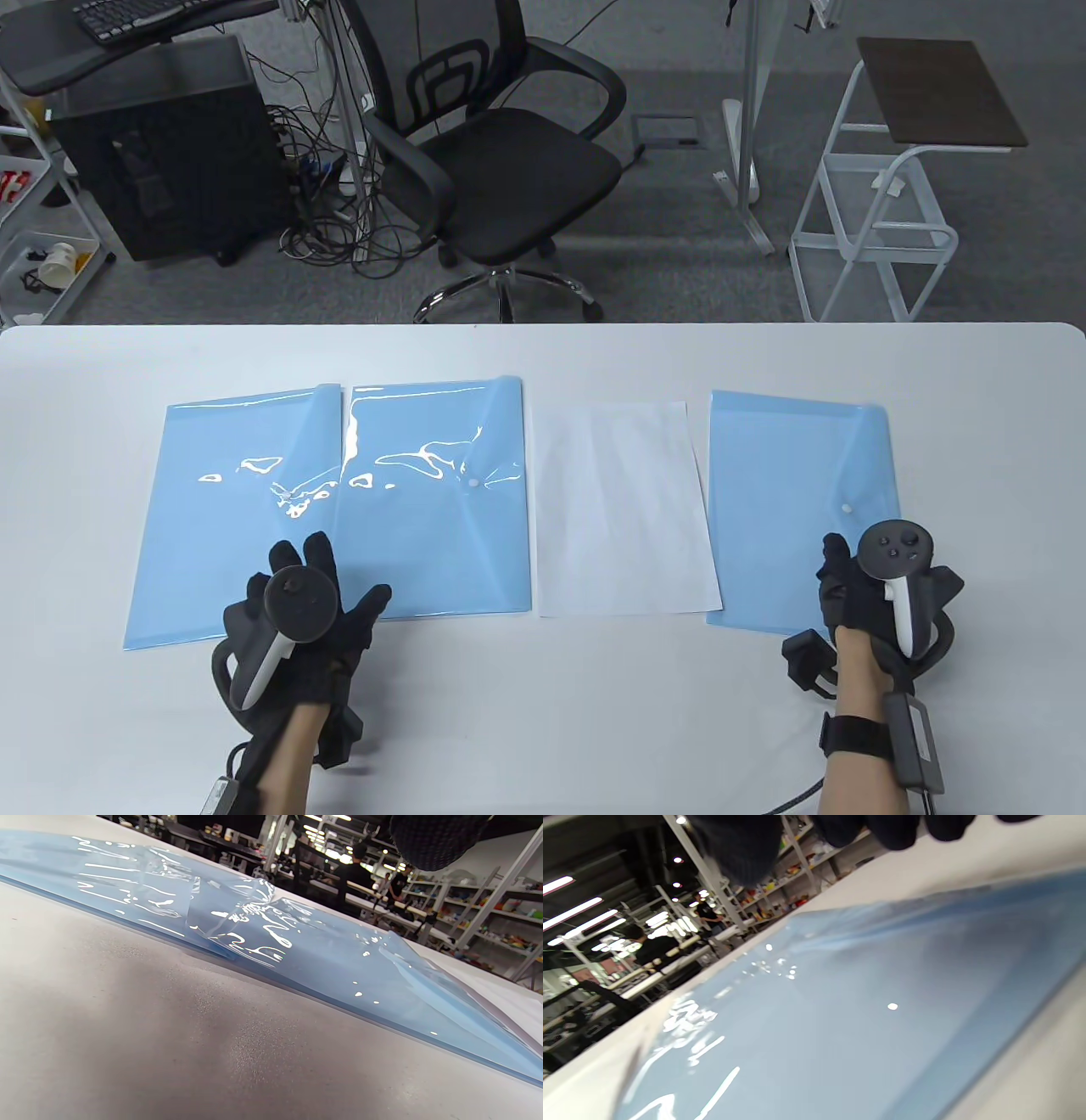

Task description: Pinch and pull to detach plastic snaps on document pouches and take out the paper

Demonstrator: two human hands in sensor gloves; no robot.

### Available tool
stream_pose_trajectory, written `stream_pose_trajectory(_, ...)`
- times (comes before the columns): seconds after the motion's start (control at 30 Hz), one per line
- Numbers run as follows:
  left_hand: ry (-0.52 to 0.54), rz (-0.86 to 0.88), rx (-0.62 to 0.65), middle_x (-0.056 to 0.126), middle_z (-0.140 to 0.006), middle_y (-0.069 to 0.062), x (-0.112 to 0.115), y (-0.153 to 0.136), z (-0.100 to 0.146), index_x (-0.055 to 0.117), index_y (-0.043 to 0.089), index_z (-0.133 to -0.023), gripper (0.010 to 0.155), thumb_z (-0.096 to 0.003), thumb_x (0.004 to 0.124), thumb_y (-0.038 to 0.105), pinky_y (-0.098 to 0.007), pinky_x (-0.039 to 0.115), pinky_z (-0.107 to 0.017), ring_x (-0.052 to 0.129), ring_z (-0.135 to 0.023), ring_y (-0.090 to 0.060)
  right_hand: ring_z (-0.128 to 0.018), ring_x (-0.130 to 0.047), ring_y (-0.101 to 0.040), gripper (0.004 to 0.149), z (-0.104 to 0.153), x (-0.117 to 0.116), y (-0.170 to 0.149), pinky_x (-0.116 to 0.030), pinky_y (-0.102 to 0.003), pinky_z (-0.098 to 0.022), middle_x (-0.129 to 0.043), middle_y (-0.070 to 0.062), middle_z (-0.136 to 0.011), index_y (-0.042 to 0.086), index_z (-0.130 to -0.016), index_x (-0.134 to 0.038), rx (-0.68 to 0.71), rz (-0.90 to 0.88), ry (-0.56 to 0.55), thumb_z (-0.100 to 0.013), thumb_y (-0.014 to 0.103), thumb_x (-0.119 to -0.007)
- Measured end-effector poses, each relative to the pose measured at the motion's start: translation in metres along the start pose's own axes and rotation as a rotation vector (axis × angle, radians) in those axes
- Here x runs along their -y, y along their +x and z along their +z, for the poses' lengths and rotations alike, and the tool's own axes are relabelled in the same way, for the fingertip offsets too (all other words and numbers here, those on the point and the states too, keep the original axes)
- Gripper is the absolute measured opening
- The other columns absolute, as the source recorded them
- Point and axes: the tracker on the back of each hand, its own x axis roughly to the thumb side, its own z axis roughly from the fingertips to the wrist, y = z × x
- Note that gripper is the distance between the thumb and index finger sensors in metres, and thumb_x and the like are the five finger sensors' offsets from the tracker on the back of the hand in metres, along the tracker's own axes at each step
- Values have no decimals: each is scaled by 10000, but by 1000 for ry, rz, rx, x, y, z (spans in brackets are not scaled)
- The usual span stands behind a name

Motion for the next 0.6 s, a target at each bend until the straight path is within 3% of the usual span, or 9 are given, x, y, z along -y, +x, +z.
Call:
stream_pose_trajectory(0.3, -13, -3, 24, 245, -1213, -316, 1, 3, -3, 211, 150, -1194, 941, -565, 673, 676, -788, 476, -639, 367, -1012, -722, -984, -576, -574, 651, -34, -8, -19, -566, -737, -646, -603, -305, -1135, 42, -1067, -540, -140, 93, -44, -538, 358, -753)
stream_pose_trajectory(0.5, -33, 15, 33, 247, -1213, -319, 2, 6, -4, 212, 151, -1195, 941, -565, 671, 679, -787, 477, -641, 371, -1012, -722, -931, -586, -533, 758, -45, -12, -16, -594, -727, -632, -549, -278, -1138, 52, -1073, -518, -159, 199, -16, -473, 350, -874)
stream_pose_trajectory(0.6, -40, 10, 33, 249, -1212, -319, 3, 8, -5, 214, 150, -1195, 940, -565, 672, 678, -785, 480, -641, 373, -1011, -722, -889, -663, -508, 790, -47, -9, -13, -624, -719, -628, -642, -271, -1090, 50, -1081, -530, -167, 172, -31, -449, 318, -921)
